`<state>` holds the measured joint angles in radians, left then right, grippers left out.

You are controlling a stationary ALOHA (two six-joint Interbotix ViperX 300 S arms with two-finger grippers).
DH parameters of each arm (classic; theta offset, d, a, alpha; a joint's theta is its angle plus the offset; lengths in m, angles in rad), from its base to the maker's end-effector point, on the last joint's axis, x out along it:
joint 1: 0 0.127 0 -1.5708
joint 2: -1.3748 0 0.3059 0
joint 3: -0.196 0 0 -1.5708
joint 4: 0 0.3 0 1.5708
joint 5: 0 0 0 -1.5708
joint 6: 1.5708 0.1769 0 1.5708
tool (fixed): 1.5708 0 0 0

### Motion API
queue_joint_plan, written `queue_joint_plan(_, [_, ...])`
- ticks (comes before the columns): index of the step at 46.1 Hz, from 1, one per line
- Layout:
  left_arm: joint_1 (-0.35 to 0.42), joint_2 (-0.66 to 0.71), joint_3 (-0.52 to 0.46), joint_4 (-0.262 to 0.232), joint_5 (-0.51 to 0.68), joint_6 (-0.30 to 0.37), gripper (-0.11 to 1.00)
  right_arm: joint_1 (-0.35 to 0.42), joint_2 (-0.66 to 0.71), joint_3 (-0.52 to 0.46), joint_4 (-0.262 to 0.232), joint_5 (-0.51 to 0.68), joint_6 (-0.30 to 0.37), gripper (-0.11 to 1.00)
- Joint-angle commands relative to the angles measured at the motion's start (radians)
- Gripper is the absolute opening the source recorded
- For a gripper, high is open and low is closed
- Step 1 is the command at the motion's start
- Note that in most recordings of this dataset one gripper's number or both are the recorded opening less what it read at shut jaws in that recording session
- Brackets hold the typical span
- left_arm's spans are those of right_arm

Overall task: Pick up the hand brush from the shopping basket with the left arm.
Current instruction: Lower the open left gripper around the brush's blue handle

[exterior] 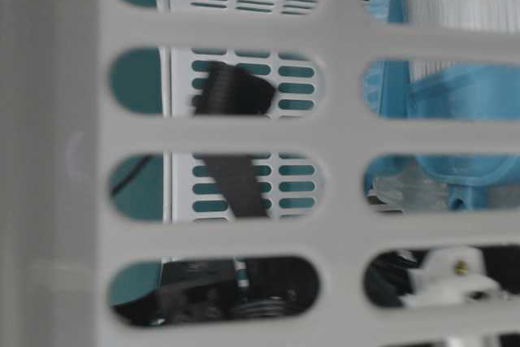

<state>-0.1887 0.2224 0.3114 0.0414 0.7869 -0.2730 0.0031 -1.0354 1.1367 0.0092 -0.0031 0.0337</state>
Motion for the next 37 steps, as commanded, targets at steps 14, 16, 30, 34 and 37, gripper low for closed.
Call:
queue_joint_plan(14, [-0.009,-0.017,-0.009,0.003,-0.028,0.005,0.67,0.002,0.006,-0.005,0.006,-0.011,0.002,0.8])
queue_joint_plan(16, [-0.014,-0.028,-0.009,0.002,-0.026,0.005,0.56,0.002,0.006,-0.005,0.005,-0.011,0.002,0.8])
queue_joint_plan(30, [-0.015,-0.124,-0.034,0.003,0.048,0.005,0.23,0.003,0.005,-0.003,0.005,-0.011,0.002,0.79])
queue_joint_plan(34, [-0.015,-0.161,-0.071,0.002,0.115,0.005,0.23,0.002,0.005,-0.003,0.005,-0.011,0.002,0.79])
queue_joint_plan(37, [-0.017,-0.183,-0.109,0.003,0.178,0.005,0.23,0.002,0.005,-0.002,0.005,-0.011,0.002,0.79])
